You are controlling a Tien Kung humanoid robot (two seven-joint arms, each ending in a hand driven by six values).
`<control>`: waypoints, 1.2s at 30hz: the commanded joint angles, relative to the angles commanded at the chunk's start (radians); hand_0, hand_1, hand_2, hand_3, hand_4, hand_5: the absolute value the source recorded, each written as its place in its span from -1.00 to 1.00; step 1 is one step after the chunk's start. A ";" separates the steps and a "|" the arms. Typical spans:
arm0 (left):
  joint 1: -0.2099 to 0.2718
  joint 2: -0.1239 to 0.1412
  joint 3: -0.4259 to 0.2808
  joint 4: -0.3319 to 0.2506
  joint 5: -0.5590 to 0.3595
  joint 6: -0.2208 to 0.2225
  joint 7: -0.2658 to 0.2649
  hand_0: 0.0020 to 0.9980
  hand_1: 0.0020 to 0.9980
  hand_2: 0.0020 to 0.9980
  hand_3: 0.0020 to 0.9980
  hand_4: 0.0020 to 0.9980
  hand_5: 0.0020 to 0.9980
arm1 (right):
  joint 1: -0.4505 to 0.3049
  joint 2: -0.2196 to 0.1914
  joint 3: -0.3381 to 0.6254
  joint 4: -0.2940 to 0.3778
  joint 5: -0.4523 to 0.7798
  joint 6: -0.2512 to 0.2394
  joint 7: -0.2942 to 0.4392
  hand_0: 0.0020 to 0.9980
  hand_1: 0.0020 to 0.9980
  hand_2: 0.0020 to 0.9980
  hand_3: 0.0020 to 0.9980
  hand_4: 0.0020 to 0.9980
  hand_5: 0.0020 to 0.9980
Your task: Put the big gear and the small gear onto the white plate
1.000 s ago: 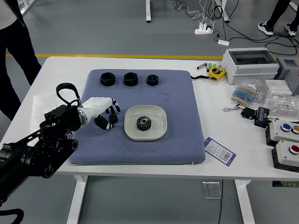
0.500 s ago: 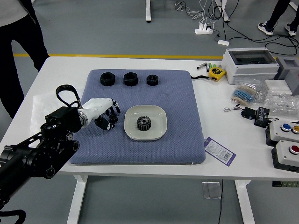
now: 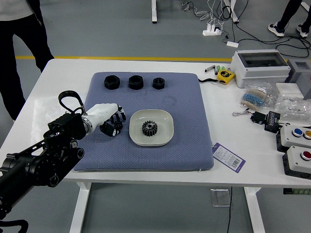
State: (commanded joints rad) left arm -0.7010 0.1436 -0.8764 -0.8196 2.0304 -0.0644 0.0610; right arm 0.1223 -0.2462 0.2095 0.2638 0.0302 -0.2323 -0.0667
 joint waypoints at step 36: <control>-0.017 0.035 -0.002 -0.185 0.030 -0.030 0.039 -0.25 -0.16 -0.04 0.12 0.31 -0.94 | 0.004 -0.001 -0.007 0.000 0.012 0.003 0.002 0.36 0.31 0.47 0.18 0.60 0.44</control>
State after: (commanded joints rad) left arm -0.7177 0.1786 -0.8782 -1.0041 2.0606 -0.0942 0.1004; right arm 0.1259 -0.2475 0.2024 0.2633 0.0418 -0.2295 -0.0647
